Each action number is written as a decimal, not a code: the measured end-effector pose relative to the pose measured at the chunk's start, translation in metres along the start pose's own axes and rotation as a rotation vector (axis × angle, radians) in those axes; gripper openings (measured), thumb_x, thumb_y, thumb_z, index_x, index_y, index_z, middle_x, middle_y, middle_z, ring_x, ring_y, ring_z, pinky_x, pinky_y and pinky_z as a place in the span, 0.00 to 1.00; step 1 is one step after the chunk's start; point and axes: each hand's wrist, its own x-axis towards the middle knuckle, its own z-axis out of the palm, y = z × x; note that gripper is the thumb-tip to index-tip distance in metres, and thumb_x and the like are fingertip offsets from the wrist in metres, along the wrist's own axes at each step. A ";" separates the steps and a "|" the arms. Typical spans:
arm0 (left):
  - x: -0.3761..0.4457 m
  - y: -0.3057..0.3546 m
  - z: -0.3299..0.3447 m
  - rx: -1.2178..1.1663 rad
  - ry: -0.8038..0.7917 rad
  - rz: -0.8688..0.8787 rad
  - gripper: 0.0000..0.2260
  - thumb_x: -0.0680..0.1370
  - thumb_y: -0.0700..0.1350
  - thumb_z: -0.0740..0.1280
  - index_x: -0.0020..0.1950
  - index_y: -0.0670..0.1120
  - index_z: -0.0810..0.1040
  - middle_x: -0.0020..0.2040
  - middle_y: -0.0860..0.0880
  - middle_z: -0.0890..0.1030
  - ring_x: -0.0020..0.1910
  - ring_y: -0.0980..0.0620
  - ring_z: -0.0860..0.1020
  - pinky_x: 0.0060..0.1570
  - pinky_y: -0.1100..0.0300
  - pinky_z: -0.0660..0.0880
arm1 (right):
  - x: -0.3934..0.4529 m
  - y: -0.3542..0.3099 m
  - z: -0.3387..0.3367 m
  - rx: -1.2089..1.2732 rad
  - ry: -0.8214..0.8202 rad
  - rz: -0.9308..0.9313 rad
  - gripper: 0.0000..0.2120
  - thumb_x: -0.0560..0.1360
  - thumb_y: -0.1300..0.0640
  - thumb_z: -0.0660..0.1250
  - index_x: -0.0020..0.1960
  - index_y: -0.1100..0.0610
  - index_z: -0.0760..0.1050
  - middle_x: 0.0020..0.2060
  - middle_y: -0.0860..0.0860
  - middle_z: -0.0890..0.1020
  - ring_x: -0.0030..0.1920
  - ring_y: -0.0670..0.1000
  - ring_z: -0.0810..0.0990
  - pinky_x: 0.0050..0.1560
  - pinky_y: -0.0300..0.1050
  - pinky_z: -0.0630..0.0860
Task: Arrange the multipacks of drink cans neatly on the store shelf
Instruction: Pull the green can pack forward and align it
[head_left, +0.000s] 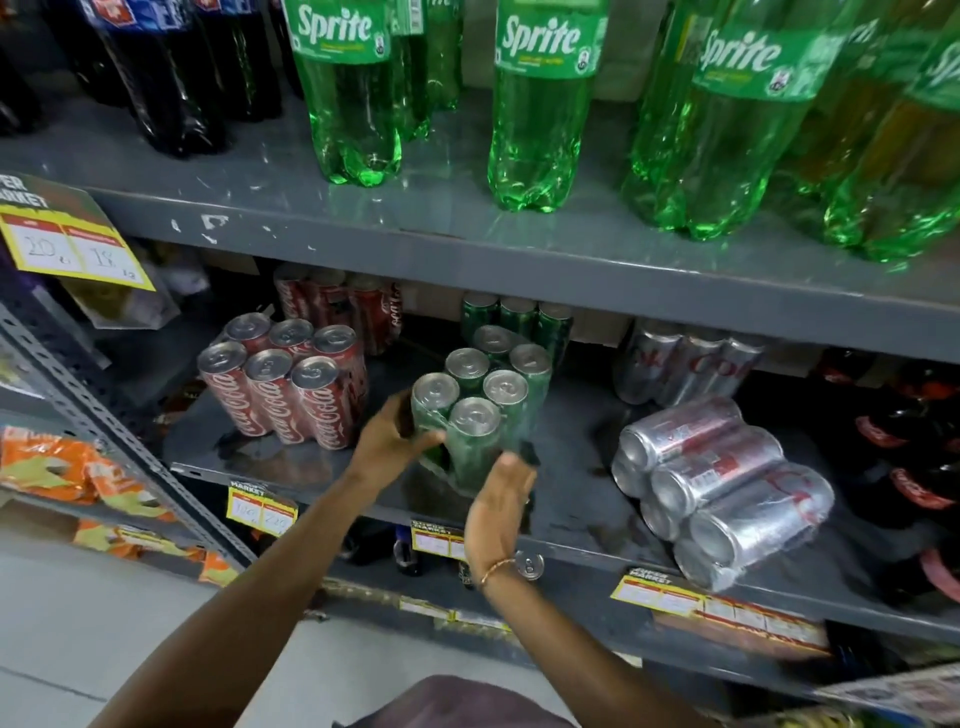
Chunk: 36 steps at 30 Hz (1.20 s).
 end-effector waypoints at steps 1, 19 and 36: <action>0.004 0.002 -0.006 0.014 0.105 -0.021 0.32 0.65 0.48 0.77 0.67 0.43 0.72 0.58 0.47 0.80 0.54 0.52 0.78 0.54 0.59 0.74 | -0.006 0.001 0.006 0.014 -0.057 -0.008 0.30 0.77 0.36 0.46 0.63 0.59 0.68 0.63 0.52 0.71 0.68 0.53 0.66 0.68 0.38 0.60; -0.002 0.022 0.021 -0.701 0.022 -0.252 0.29 0.79 0.66 0.48 0.71 0.49 0.69 0.65 0.48 0.78 0.60 0.51 0.77 0.60 0.52 0.75 | 0.126 -0.055 -0.026 0.174 -0.168 0.288 0.17 0.77 0.44 0.56 0.43 0.53 0.79 0.38 0.52 0.84 0.45 0.55 0.80 0.51 0.50 0.76; 0.014 0.061 0.025 0.372 0.166 0.681 0.19 0.81 0.48 0.53 0.67 0.43 0.74 0.70 0.45 0.73 0.74 0.45 0.64 0.76 0.48 0.50 | 0.075 -0.075 -0.070 -0.069 0.260 -0.027 0.18 0.81 0.54 0.55 0.66 0.60 0.72 0.62 0.55 0.77 0.59 0.49 0.72 0.59 0.37 0.65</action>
